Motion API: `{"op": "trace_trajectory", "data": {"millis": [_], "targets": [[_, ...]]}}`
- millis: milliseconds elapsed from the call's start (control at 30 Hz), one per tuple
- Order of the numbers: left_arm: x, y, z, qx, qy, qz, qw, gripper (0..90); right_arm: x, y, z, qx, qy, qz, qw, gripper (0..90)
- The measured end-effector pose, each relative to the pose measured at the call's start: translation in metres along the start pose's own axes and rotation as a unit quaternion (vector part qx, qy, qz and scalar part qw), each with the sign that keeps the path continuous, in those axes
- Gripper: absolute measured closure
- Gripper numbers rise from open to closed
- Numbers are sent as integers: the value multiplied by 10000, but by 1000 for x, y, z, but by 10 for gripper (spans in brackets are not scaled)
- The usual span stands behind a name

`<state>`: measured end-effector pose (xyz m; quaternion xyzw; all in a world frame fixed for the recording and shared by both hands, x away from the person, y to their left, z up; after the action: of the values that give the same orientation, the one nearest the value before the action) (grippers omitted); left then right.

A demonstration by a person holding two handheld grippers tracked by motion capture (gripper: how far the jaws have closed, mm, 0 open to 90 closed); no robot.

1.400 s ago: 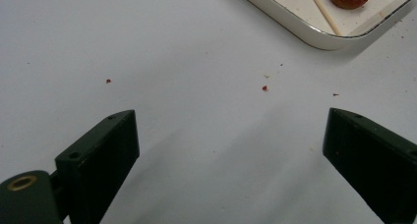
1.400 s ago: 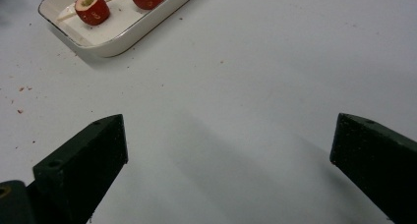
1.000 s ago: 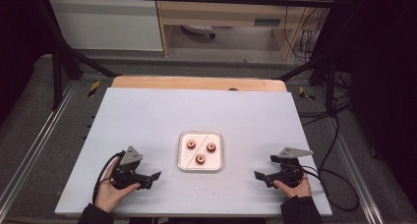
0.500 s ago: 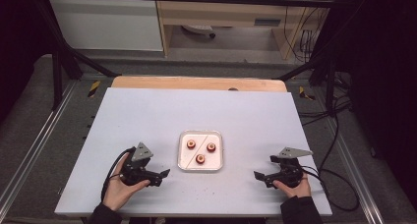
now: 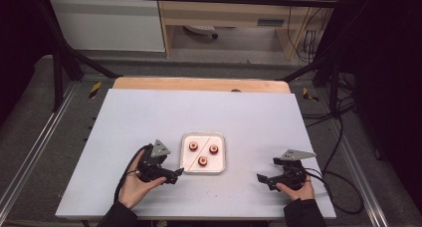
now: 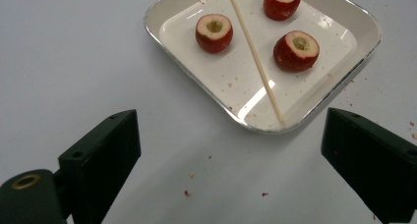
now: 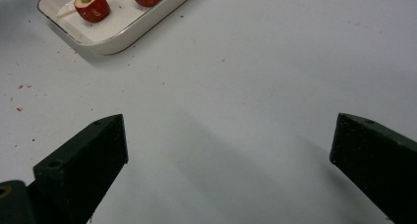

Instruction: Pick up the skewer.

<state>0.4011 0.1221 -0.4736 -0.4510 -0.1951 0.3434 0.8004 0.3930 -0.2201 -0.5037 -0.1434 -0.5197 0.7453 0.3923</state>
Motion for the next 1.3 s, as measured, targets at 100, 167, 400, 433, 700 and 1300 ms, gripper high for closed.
{"op": "trace_trajectory", "data": {"millis": [100,167,400,433,700,1300], "targets": [[-3,-6,-8,57,-38,70,10000,91,0,0,0,-9,-11,20,10000,15],[-4,-8,-10,76,-46,60,9999,97,0,0,0,1,-7,18,10000,15],[-10,-15,-27,232,-62,111,9997,145,0,0,-1,-1,-16,26,10000,15],[-11,-15,-30,262,-91,110,9996,156,0,0,-1,0,-19,23,10000,16],[-15,-17,-41,331,-124,145,9993,332,0,0,-1,-11,-31,21,10000,16],[-28,-13,-63,490,-160,-33,9987,708,0,0,-2,-12,-39,32,10000,17]]}}
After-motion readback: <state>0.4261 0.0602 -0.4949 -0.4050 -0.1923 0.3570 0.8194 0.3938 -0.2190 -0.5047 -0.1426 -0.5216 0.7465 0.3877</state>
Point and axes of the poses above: each handheld gripper's, and its own axes: z roughly backward along the jaws, y roughly out of its underside, x roughly to its left, the point moved 8 cm from there along -z, roughly forward along the jaws, and after that the axes turned 14 degrees about -x, right-handed, at the moved point
